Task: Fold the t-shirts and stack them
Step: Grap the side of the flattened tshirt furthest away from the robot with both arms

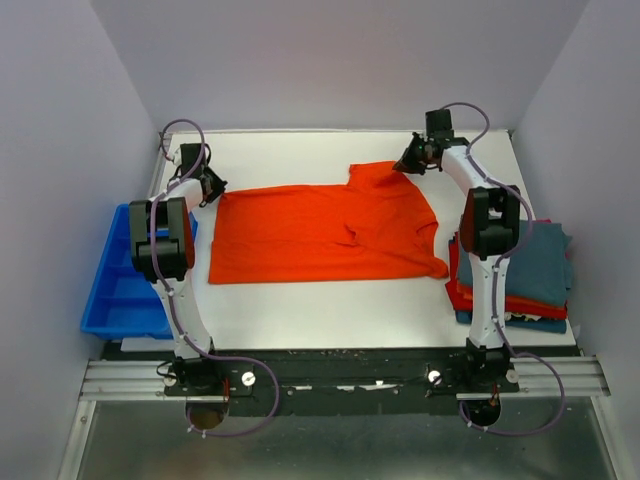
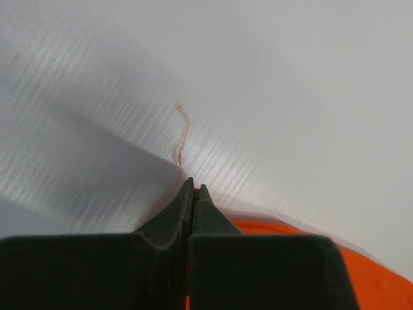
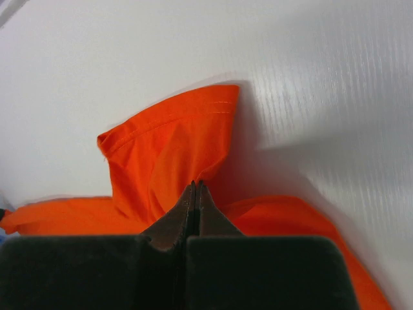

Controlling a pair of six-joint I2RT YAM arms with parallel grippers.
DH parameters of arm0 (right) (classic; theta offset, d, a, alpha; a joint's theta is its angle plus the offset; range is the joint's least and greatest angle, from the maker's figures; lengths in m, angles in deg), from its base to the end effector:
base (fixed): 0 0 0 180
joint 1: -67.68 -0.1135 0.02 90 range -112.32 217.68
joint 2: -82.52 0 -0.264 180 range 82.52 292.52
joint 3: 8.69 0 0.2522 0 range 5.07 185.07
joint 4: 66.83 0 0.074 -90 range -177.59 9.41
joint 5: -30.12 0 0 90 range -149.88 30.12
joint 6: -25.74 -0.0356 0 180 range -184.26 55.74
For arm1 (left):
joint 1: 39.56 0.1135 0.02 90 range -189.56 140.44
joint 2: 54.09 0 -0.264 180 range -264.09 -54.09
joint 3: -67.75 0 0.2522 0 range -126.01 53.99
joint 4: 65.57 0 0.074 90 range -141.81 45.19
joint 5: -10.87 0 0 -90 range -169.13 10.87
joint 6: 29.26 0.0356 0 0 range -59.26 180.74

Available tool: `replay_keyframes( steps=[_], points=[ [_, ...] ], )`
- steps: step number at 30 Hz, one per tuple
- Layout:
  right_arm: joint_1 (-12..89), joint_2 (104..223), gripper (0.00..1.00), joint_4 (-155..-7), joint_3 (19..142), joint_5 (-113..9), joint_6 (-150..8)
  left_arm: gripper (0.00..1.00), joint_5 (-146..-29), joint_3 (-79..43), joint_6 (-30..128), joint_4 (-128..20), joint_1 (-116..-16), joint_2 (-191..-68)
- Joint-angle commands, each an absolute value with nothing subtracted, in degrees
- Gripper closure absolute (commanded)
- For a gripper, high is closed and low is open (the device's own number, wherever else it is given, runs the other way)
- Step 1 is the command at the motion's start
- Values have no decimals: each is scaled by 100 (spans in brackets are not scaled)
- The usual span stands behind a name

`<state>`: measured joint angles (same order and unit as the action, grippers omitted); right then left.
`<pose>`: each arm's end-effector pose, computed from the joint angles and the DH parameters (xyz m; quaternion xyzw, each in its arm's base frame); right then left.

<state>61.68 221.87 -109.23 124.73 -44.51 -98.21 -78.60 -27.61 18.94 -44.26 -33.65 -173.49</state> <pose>0.5392 0.0662 0.1785 0.1775 0.9103 0.2379 0.2886 0.4545 0.0474 0.1628 -0.3757 0.8453 -0.1130 0.3627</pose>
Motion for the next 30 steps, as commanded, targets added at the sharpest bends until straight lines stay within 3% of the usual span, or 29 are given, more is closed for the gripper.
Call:
replay_keyframes(
  steps=[1, 30],
  points=[
    [6161, 21480, 99, -10652, 11978, -4292, -9643, 100, -7632, -2740, 2031, -4249, -3323, -16976],
    [6161, 19327, 99, -10379, 9710, -3905, -9371, 100, -7553, -1509, 2216, -4838, -3315, -15772]
  ],
)
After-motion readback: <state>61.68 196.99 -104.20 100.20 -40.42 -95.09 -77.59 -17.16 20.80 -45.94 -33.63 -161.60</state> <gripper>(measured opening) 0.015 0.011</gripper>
